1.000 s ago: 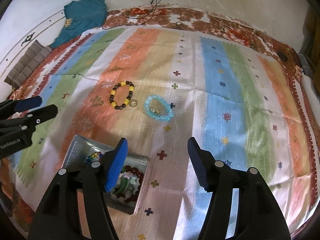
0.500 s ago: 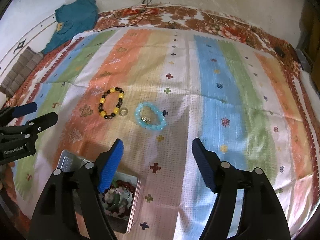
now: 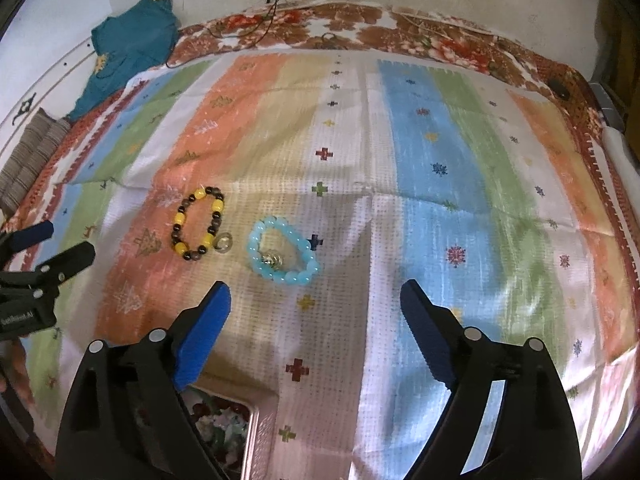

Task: Organize jewelry
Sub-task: 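Move both tools toward the yellow-and-black and light-blue bracelets, then close the left tool on the yellow-and-black bracelet while the right tool grips the light-blue bracelet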

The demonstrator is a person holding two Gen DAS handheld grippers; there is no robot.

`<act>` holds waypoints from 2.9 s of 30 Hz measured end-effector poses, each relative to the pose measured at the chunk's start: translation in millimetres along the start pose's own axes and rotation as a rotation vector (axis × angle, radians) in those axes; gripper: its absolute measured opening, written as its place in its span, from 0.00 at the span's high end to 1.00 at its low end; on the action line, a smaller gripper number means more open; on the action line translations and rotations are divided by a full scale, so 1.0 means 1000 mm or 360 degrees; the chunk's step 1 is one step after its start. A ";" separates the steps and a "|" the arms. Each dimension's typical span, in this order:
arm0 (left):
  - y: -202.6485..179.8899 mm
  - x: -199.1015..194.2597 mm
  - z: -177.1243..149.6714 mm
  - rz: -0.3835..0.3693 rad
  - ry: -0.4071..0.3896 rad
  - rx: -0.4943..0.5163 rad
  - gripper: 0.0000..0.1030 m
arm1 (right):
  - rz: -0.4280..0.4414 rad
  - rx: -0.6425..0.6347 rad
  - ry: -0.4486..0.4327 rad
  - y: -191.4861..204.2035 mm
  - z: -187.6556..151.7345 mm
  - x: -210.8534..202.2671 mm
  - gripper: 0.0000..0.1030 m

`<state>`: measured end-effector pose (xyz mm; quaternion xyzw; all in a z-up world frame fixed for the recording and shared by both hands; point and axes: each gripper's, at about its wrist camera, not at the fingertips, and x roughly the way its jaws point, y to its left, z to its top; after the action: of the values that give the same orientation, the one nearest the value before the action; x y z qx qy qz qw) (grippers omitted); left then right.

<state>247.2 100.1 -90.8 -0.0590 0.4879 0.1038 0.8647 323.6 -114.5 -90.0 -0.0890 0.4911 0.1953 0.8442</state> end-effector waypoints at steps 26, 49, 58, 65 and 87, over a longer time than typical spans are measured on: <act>-0.010 0.061 0.026 -0.0007 0.0093 0.0075 0.06 | -0.0078 -0.0005 0.0140 -0.005 0.020 0.060 0.13; -0.022 0.106 0.027 -0.0039 0.0190 0.0134 0.47 | -0.0120 -0.0081 0.0229 0.002 0.027 0.097 0.13; -0.024 0.113 0.022 -0.0016 0.0247 0.0131 0.82 | -0.0136 -0.0106 0.0260 0.003 0.024 0.101 0.31; -0.022 0.114 0.021 -0.0031 0.0252 0.0135 0.91 | -0.0133 -0.0138 0.0236 0.000 0.024 0.097 0.70; -0.034 0.064 0.032 -0.0053 0.0172 0.0148 0.91 | -0.0054 -0.0209 0.0071 0.015 0.026 0.048 0.88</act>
<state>314.0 81.5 -128.8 -0.0323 0.5371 0.0631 0.8405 359.6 -80.5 -118.0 -0.1570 0.4943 0.2106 0.8286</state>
